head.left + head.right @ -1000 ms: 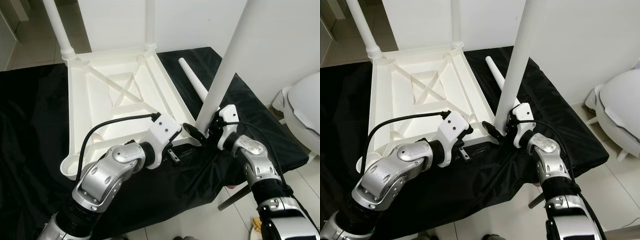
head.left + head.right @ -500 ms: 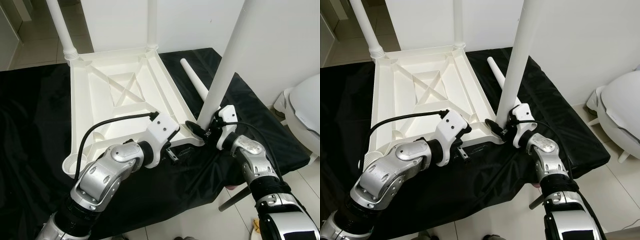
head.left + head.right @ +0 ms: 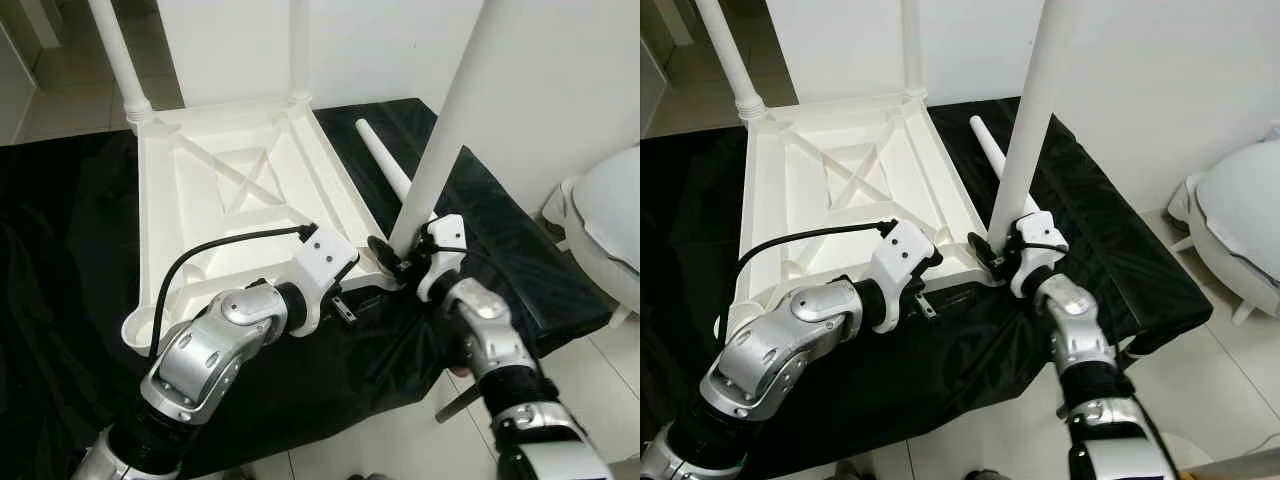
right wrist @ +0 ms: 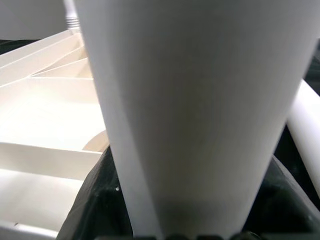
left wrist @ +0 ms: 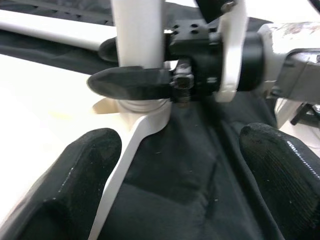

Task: Building children table

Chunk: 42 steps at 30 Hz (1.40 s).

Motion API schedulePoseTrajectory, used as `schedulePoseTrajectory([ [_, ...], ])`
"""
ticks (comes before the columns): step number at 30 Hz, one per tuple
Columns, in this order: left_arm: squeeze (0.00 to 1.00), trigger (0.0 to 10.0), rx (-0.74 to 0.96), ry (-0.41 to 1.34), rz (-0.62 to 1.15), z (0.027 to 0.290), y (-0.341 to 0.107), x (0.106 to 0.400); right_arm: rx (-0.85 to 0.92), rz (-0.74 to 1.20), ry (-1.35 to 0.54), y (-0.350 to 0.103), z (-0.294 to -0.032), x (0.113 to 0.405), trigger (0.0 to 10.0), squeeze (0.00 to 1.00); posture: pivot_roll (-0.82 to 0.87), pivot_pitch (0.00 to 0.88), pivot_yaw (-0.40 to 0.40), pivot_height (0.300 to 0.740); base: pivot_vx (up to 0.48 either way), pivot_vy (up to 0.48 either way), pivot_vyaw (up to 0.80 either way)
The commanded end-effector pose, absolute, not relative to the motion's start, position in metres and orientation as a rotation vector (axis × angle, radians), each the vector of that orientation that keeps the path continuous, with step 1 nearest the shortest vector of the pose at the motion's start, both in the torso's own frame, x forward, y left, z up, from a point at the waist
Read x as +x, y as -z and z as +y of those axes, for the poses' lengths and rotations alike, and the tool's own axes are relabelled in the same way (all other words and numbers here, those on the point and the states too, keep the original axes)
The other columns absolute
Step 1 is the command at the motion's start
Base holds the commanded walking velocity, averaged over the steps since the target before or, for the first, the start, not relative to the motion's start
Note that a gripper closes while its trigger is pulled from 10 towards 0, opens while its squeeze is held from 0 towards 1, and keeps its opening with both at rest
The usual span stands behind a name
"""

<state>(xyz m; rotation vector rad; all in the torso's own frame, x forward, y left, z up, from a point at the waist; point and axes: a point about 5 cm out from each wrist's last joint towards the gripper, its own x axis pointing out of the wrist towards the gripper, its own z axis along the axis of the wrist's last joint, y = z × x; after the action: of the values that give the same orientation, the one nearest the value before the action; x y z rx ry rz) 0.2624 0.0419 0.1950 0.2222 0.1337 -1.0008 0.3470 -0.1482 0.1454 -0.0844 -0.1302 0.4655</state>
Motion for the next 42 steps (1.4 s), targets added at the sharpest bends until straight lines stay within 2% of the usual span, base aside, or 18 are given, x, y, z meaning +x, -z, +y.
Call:
schedulePoseTrajectory([
  [1, 0.0, 10.0, 0.225, 1.025, 0.147, 0.041, -0.193, 0.26, -0.051, -0.077, -0.395, -0.135, -0.146, 0.345, 10.0, 0.0, -0.02, 0.092, 0.016, 0.74, 0.0, 0.0, 0.0],
  [6, 0.0, 10.0, 0.223, 1.026, 0.151, 0.042, -0.192, 0.259, -0.01, -0.09, -0.248, -0.138, -0.141, 0.348, 10.0, 0.0, -0.03, 0.098, 0.02, 0.74, 0.0, 0.0, 0.0],
  [8, 0.0, 10.0, 0.221, 1.029, 0.154, 0.041, -0.192, 0.258, 0.008, -0.099, -0.143, -0.138, -0.135, 0.347, 10.0, 0.0, -0.03, 0.098, 0.021, 0.74, 0.0, 0.0, 0.0],
  [15, 0.0, 10.0, 0.218, 1.033, 0.155, 0.04, -0.192, 0.258, 0.031, -0.09, 0.052, -0.133, -0.118, 0.34, 10.0, 0.0, -0.03, 0.1, 0.023, 0.74, 0.0, 0.0, 0.0],
  [17, 0.0, 10.0, 0.219, 1.034, 0.156, 0.04, -0.192, 0.258, 0.034, -0.089, 0.084, -0.132, -0.116, 0.339, 10.0, 0.0, -0.03, 0.099, 0.024, 0.74, 0.0, 0.0, 0.0],
  [19, 0.0, 10.0, 0.219, 1.037, 0.157, 0.039, -0.192, 0.258, 0.035, -0.086, 0.048, -0.135, -0.102, 0.34, 10.0, 0.0, -0.03, 0.097, 0.024, 0.74, 0.0, 0.0, 0.0],
  [25, 0.0, 10.0, 0.22, 1.038, 0.155, 0.039, -0.192, 0.259, 0.048, -0.089, 0.024, -0.137, -0.096, 0.339, 10.0, 0.0, -0.03, 0.09, 0.016, 0.74, 0.0, 0.0, 0.0],
  [26, 0.0, 10.0, 0.218, 1.035, 0.156, 0.039, -0.192, 0.259, 0.045, -0.087, 0.026, -0.136, -0.096, 0.339, 10.0, 0.48, -0.03, 0.089, 0.013, 0.74, 0.0, 0.0, 0.0],
  [27, 0.0, 10.0, 0.217, 1.034, 0.156, 0.039, -0.192, 0.258, 0.042, -0.086, 0.031, -0.136, -0.096, 0.338, 10.0, 0.58, -0.03, 0.089, 0.012, 0.74, 0.0, 0.0, 0.0],
  [28, 0.0, 10.0, 0.217, 1.034, 0.156, 0.039, -0.192, 0.258, 0.042, -0.086, 0.031, -0.136, -0.096, 0.338, 10.0, 0.58, -0.03, 0.089, 0.012, 0.74, 0.0, 0.0, 0.0],
  [29, 0.0, 10.0, 0.216, 1.033, 0.156, 0.039, -0.191, 0.258, 0.041, -0.086, 0.035, -0.135, -0.096, 0.337, 10.0, 0.73, -0.03, 0.089, 0.01, 0.74, 0.0, 0.0, 0.0],
  [30, 0.0, 10.0, 0.214, 1.034, 0.157, 0.039, -0.191, 0.258, 0.042, -0.095, 0.019, -0.136, -0.096, 0.337, 10.0, 1.0, -0.03, 0.087, 0.009, 0.74, 0.0, 0.0, 0.0],
  [38, 0.0, 10.0, 0.21, 1.04, 0.155, 0.037, -0.191, 0.257, 0.032, -0.087, -0.083, -0.134, -0.097, 0.335, 10.0, 1.0, -0.04, 0.08, 0.007, 0.74, 0.0, 0.0, 0.0],
  [39, 0.0, 10.0, 0.211, 1.041, 0.154, 0.037, -0.191, 0.257, 0.01, -0.09, -0.107, -0.135, -0.1, 0.335, 10.0, 0.38, -0.04, 0.079, 0.007, 0.74, 0.0, 0.0, 0.0],
  [41, 0.0, 10.0, 0.211, 1.041, 0.154, 0.037, -0.191, 0.257, 0.01, -0.09, -0.107, -0.135, -0.1, 0.335, 10.0, 0.38, -0.04, 0.079, 0.007, 0.74, 0.0, 0.0, 0.0],
  [42, 0.0, 10.0, 0.214, 1.041, 0.154, 0.037, -0.191, 0.258, -0.033, -0.107, -0.207, -0.138, -0.108, 0.334, 10.0, 0.0, -0.04, 0.068, 0.011, 0.74, 0.0, 0.0, 0.0],
])
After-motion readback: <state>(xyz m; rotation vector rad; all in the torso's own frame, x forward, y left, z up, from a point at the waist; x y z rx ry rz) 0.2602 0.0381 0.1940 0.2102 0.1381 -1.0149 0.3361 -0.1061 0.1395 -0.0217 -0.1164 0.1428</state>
